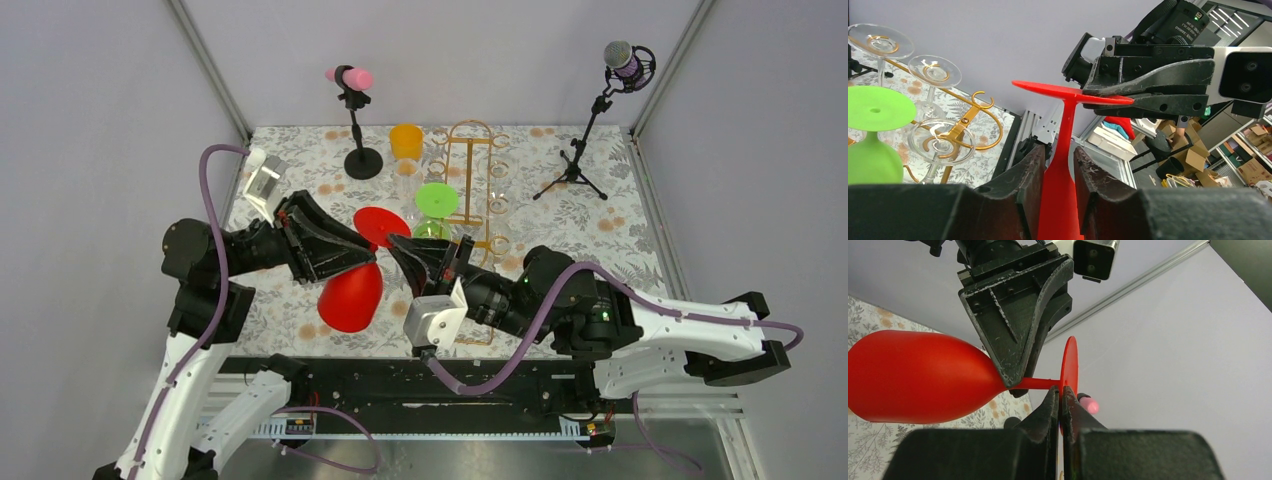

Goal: Place the wine glass upside down on the wine glass rack
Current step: Turn the wine glass upside down at the wine rack.

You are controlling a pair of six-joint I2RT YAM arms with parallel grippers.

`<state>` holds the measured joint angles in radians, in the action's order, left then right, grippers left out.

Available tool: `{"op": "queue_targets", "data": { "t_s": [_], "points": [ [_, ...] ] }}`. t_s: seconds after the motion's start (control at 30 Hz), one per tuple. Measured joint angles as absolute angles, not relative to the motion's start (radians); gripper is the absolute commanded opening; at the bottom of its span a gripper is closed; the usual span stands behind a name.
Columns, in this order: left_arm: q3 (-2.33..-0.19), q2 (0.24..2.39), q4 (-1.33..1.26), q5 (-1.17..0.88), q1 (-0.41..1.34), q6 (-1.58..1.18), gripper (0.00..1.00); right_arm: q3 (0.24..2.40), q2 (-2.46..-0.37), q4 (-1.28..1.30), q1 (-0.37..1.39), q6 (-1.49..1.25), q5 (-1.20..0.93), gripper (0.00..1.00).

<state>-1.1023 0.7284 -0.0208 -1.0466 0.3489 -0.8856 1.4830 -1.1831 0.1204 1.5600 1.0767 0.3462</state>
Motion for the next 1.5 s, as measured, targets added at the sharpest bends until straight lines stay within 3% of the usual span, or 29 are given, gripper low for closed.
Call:
{"op": "queue_targets", "data": {
  "t_s": [0.2, 0.37, 0.47, 0.6, 0.67, 0.77, 1.1, 1.13, 1.2, 1.23, 1.5],
  "points": [
    [-1.102, 0.728, -0.018, -1.045, 0.369, -0.868, 0.17, 1.485, -1.197, 0.116, 1.565, 1.077, 0.346, 0.00],
    [-1.102, 0.728, -0.025, -1.043, 0.378, -0.860, 0.18, 1.486, -1.198, 0.109, 1.564, 1.077, 0.347, 0.00],
    [-1.102, 0.728, -0.025, -1.040, 0.382, -0.856, 0.25, 1.486, -1.199, 0.104, 1.564, 1.077, 0.348, 0.00],
    [-1.102, 0.729, -0.025, -1.035, 0.389, -0.854, 0.27, 1.486, -1.211, 0.081, 1.564, 1.081, 0.348, 0.00],
    [-1.102, 0.731, -0.025, -1.035, 0.391, -0.853, 0.21, 1.486, -1.219, 0.072, 1.564, 1.081, 0.347, 0.00],
    [-1.102, 0.736, -0.026, -1.040, 0.394, -0.849, 0.00, 1.486, -1.225, 0.071, 1.564, 1.082, 0.350, 0.00],
    [-1.102, 0.735, -0.038, -1.040, 0.400, -0.834, 0.00, 1.486, -1.226, 0.068, 1.563, 1.082, 0.348, 0.00],
    [-1.102, 0.735, -0.039, -1.039, 0.400, -0.834, 0.00, 1.486, -1.226, 0.066, 1.563, 1.082, 0.348, 0.06],
    [-1.102, 0.735, -0.041, -1.038, 0.399, -0.834, 0.00, 1.478, -1.224, 0.051, 1.563, 1.085, 0.350, 0.27],
    [-1.102, 0.735, -0.043, -1.036, 0.399, -0.834, 0.00, 1.468, -1.222, 0.034, 1.563, 1.089, 0.351, 0.32],
    [-1.126, 0.739, 0.064, -1.016, 0.408, -0.759, 0.00, 1.362, -1.165, -0.103, 1.561, 1.116, 0.356, 0.52]
  ]
}}
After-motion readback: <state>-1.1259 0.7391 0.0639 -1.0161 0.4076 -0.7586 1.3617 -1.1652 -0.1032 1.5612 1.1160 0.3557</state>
